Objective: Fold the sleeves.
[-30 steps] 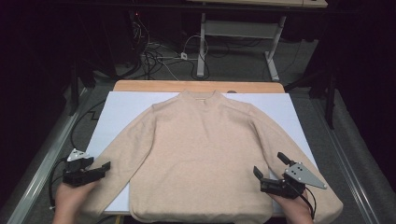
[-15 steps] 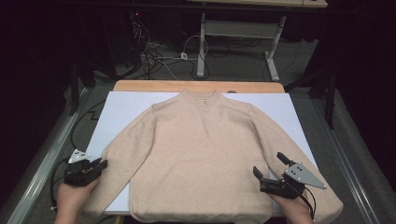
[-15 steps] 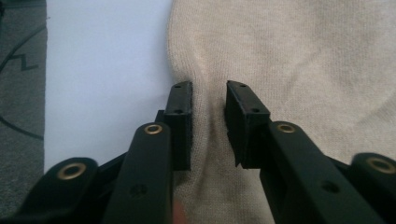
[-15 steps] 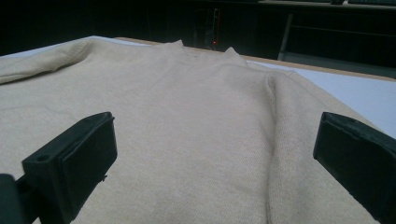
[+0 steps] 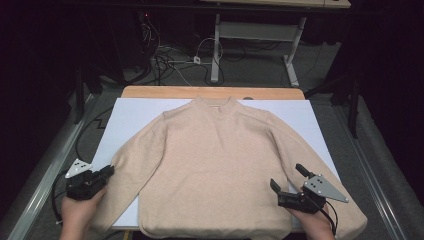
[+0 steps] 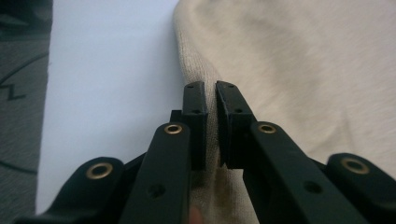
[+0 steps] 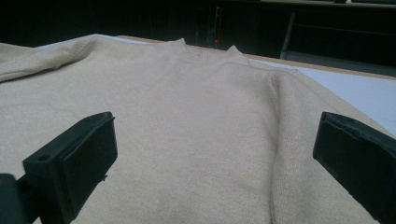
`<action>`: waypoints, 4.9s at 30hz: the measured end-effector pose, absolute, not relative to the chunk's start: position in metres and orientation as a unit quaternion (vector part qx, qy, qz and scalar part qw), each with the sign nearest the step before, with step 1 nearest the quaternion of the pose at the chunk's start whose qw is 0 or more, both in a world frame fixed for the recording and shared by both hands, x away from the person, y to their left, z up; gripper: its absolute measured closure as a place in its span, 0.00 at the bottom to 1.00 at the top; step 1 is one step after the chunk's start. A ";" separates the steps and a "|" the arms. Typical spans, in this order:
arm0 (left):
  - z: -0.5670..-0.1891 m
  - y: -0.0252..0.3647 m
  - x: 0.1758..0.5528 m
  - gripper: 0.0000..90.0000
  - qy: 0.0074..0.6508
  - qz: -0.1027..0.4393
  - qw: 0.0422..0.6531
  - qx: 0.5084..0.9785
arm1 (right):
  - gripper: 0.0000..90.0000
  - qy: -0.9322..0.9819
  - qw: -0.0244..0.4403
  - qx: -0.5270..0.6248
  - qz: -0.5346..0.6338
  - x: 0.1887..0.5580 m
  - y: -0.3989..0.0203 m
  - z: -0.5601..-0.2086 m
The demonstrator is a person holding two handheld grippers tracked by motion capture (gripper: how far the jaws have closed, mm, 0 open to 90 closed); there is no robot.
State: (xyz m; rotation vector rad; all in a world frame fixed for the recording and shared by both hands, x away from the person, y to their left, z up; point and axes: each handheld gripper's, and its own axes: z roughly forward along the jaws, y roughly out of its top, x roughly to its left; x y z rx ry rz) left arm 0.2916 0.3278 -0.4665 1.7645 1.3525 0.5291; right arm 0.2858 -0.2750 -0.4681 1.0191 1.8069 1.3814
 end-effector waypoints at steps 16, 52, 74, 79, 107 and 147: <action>-0.431 0.272 0.289 0.90 0.458 0.226 0.494 0.704 | 0.01 0.688 0.322 0.384 0.525 0.284 -0.274 -0.466; -0.438 0.116 0.324 0.90 0.308 0.159 0.476 0.808 | 0.01 0.686 0.323 0.384 0.527 0.282 -0.276 -0.466; -0.447 0.134 0.313 0.44 0.340 0.176 0.474 0.793 | 0.01 0.687 0.321 0.385 0.526 0.282 -0.275 -0.467; -0.451 0.172 0.298 0.32 0.384 0.195 0.448 0.784 | 0.01 0.687 0.322 0.385 0.526 0.281 -0.275 -0.467; -0.480 0.227 0.277 0.00 0.464 0.165 0.386 0.780 | 0.01 0.692 0.320 0.384 0.521 0.280 -0.271 -0.468; -0.466 0.232 0.258 0.91 0.424 0.197 0.433 0.771 | 0.02 0.689 0.319 0.388 0.523 0.282 -0.273 -0.469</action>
